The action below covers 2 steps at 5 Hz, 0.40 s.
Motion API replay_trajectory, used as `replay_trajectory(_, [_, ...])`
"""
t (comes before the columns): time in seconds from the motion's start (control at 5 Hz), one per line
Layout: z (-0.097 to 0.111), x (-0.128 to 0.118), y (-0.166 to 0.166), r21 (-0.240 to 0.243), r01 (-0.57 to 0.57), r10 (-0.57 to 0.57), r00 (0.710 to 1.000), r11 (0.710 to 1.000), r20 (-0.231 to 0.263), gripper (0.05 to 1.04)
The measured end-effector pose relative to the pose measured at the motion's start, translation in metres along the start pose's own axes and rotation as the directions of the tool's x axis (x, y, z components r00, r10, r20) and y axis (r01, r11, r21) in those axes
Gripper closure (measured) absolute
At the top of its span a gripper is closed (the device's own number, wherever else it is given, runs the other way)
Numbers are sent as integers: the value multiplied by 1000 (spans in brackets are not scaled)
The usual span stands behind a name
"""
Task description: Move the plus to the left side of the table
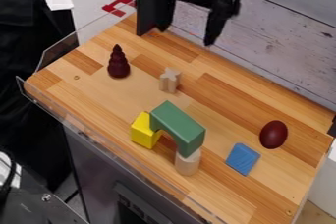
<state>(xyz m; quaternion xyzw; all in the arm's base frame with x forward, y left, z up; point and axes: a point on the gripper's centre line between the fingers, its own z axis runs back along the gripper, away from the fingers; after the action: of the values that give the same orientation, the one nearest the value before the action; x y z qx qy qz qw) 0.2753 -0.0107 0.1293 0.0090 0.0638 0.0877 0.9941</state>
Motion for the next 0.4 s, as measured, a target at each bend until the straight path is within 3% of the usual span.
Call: replay_trajectory(0.4, [11,-39,-13,-37,-7,8,1000,999,24,85])
